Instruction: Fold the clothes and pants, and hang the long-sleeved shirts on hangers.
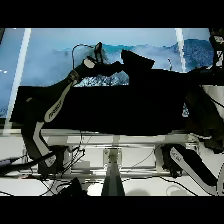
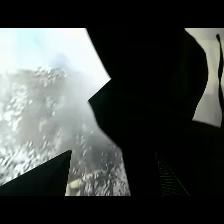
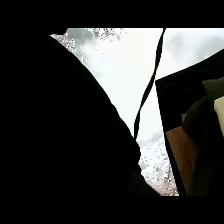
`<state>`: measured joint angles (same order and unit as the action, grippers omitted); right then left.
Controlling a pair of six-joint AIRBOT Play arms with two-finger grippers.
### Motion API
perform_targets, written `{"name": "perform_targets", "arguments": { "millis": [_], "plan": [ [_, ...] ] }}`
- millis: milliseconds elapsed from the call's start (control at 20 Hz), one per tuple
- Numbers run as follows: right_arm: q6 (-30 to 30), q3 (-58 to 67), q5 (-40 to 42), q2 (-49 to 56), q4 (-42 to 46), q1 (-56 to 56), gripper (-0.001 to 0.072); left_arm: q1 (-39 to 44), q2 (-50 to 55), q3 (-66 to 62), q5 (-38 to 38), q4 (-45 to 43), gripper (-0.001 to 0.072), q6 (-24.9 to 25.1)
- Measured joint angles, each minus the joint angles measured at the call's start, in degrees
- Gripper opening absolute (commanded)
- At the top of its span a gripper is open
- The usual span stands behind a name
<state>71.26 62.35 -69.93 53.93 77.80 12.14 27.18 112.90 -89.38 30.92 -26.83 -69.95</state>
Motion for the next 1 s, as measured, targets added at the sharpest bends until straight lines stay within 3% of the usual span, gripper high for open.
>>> {"name": "perform_targets", "arguments": {
  "millis": [100,200,250,350,400,700,1000],
  "plan": [
    [0.0,0.0,-0.3,-0.1,0.0,0.0,0.002,0.8,2.6,-3.7,-0.6,0.2,0.0595,0.0],
    [0.0,0.0,-0.4,-0.1,0.1,0.0,0.002,1.5,4.9,-6.8,-1.6,0.3,0.0505,0.0],
    [0.0,0.0,-0.5,-0.1,0.1,0.0,0.002,1.8,5.7,-8.0,-2.5,0.3,0.0403,0.0],
    [0.0,0.0,-0.4,-0.1,0.1,0.0,0.002,2.4,7.0,-9.6,-4.3,0.3,0.0117,0.4],
    [0.0,0.0,-0.3,-0.1,0.1,0.0,0.002,2.6,7.3,-10.1,-5.3,0.3,0.0031,1.3],
    [-0.2,-0.8,5.5,0.0,0.1,0.0,0.0019,2.5,2.7,-11.5,-6.7,-3.3,0.0008,12.1],
    [-0.7,-7.5,12.4,0.0,0.4,0.0,0.0019,2.2,-13.5,-11.7,5.3,-26.9,0.0007,14.6]
  ]
}}
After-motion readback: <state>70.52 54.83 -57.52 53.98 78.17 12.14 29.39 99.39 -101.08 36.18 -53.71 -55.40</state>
